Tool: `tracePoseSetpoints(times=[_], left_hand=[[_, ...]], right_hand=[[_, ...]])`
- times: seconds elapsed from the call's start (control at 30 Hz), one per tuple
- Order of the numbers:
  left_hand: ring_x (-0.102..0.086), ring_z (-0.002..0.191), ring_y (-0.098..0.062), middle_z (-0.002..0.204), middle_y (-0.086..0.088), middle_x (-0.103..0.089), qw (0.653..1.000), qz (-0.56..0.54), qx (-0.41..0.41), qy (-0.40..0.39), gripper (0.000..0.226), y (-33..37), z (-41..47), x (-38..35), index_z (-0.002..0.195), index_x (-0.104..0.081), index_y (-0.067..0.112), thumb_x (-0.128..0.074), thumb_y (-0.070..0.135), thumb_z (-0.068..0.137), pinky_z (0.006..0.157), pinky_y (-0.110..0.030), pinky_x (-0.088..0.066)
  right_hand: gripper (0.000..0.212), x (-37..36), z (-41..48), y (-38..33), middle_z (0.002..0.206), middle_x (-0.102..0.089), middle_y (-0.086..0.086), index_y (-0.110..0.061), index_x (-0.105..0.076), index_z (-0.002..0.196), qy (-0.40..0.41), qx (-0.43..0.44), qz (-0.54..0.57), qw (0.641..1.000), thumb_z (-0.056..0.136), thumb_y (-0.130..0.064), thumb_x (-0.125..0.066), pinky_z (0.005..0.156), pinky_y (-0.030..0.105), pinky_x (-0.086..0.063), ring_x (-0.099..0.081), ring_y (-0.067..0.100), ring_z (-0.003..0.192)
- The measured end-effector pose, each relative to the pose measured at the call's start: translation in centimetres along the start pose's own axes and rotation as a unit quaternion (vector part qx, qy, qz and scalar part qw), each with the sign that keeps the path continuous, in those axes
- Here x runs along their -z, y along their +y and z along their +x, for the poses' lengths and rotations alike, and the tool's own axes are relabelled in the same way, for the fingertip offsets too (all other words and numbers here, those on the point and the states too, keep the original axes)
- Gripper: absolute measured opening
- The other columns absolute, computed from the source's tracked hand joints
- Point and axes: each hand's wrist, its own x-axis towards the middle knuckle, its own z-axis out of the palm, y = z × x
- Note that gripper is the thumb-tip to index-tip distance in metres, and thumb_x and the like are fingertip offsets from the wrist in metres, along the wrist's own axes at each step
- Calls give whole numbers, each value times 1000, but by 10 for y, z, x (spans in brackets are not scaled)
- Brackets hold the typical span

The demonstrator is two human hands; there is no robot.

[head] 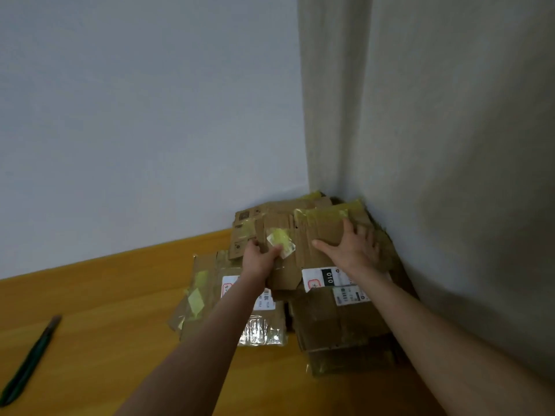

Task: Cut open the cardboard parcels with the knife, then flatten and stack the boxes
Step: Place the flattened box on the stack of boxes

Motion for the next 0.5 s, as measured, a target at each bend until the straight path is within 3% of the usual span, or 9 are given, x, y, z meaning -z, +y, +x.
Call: tracePoseSetpoints(times=[0.13, 0.27, 0.5], left_hand=[[-62, 103, -30, 122, -15, -62, 998, -36, -43, 35, 44, 17, -2, 52, 130, -50, 8, -66, 19, 91, 90, -47, -53], [-60, 90, -24, 113, -12, -62, 994, -84, -41, 55, 42, 21, 3, 94, 133, -49, 8, -61, 18, 94, 78, -41, -52], [-58, 100, -27, 123, -15, -60, 991, -93, -40, 92, 40, 28, 41, 123, 132, -51, 6, -57, 23, 97, 88, -42, -51]], right_hand=[[116, 4, -4, -23, 158, -17, 14, -21, -11, 152, 51, -17, 65, 996, 65, -80, -61, 115, 51, -19, -16, 35, 145], [117, 3, -8, -43, 151, -35, 13, -19, -10, 153, -21, -40, 135, 990, 67, -79, -61, 105, 52, -38, -39, 35, 134], [94, 2, 2, -88, 149, -36, 12, -18, -26, 149, 34, -40, 188, 981, 77, -62, -66, 106, 51, -38, -37, 34, 134]])
